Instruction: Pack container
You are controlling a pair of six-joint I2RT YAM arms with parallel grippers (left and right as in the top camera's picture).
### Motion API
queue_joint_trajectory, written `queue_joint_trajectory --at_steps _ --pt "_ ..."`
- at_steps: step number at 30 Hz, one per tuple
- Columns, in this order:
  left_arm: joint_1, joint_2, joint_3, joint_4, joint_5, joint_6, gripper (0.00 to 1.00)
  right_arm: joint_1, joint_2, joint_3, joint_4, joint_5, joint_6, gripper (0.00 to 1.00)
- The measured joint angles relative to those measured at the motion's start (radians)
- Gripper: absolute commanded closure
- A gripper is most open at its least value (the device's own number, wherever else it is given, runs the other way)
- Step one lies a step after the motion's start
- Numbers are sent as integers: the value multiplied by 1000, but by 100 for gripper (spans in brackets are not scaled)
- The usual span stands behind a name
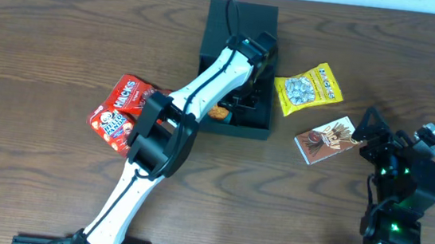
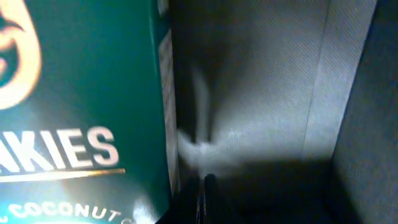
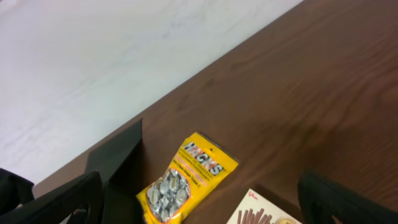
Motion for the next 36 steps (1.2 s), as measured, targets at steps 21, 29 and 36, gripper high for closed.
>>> queue_joint_trajectory --at_steps 21,29,36 --pt "60 0 0 57 -5 -59 94 -1 0 0 -41 -2 0 1" --pt "80 0 0 50 10 -58 94 -1 0 0 -48 -2 0 1" --pt "85 0 11 35 32 -58 94 -1 0 0 -53 -12 0 1"
